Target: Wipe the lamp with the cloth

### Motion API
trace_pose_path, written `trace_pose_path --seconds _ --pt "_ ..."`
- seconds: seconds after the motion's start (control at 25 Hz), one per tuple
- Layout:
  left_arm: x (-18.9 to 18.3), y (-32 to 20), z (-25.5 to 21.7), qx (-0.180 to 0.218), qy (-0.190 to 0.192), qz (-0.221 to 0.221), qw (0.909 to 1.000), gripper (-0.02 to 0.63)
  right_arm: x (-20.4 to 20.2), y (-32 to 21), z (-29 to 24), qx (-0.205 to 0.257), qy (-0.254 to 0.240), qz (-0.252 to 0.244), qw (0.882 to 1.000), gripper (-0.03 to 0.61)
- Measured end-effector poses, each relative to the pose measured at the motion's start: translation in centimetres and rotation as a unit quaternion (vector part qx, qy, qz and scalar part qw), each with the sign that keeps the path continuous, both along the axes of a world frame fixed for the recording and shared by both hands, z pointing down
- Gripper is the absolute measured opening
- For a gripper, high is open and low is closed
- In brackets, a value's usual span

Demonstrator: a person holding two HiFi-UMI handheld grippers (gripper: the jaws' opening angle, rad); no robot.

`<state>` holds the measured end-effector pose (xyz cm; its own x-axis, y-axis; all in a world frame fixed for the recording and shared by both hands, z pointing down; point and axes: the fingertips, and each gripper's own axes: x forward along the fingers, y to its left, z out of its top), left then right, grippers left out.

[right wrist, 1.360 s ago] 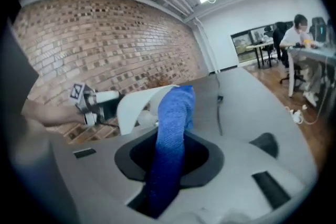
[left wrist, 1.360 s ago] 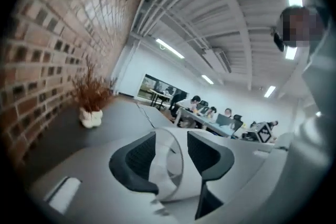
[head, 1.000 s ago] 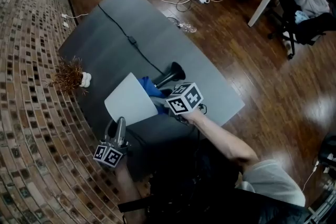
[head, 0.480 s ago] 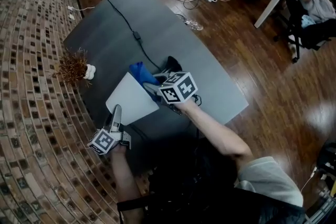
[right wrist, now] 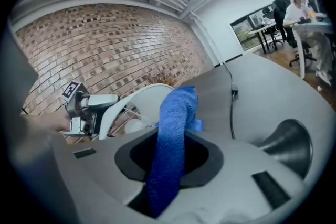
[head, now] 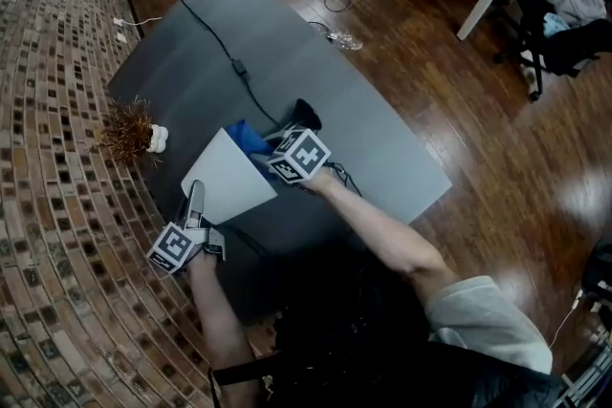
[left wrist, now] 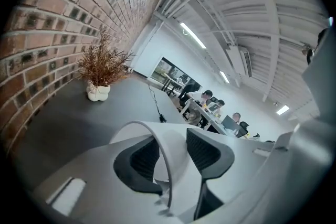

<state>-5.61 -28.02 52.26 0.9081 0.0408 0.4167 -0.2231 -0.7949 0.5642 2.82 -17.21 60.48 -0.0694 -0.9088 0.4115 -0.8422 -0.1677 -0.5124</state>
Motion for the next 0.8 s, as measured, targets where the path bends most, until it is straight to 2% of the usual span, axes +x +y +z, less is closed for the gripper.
trace_pose_path --seconds 0.12,0.2,0.28,0.4,0.48,0.56,0.68,0.8 --pt "0.3 0.0 0.1 -0.002 -0.007 0.0 1.0 0.17 2.4 2.7 1.0 -0.024 -0.007 0.05 0.998 0.084" --pt "0.6 0.0 0.1 -0.003 -0.009 0.002 1.0 0.169 5.1 6.3 2.1 -0.062 -0.007 0.111 0.992 0.083" --pt "0.7 0.0 0.0 -0.004 -0.008 0.003 1.0 0.169 6.7 8.2 2.0 -0.067 -0.006 0.142 0.988 0.083" --pt "0.3 -0.4 0.0 -0.008 -0.007 -0.001 0.9999 0.169 4.8 5.8 0.4 -0.038 0.018 0.091 0.995 0.083" --pt "0.1 -0.3 0.1 -0.015 -0.007 -0.004 0.9999 0.169 3.9 5.0 1.5 -0.063 0.047 0.066 0.995 0.083" --pt "0.3 -0.1 0.2 -0.016 -0.008 -0.003 0.9998 0.169 5.5 6.9 3.4 -0.098 0.053 0.089 0.99 0.084" --pt "0.9 0.1 0.1 -0.01 -0.008 0.009 0.9999 0.169 9.0 10.8 4.3 -0.111 0.021 0.137 0.984 0.086" --pt "1.5 0.5 0.1 -0.015 -0.004 0.013 0.9998 0.169 11.2 13.8 4.0 -0.131 0.009 0.155 0.979 0.086"
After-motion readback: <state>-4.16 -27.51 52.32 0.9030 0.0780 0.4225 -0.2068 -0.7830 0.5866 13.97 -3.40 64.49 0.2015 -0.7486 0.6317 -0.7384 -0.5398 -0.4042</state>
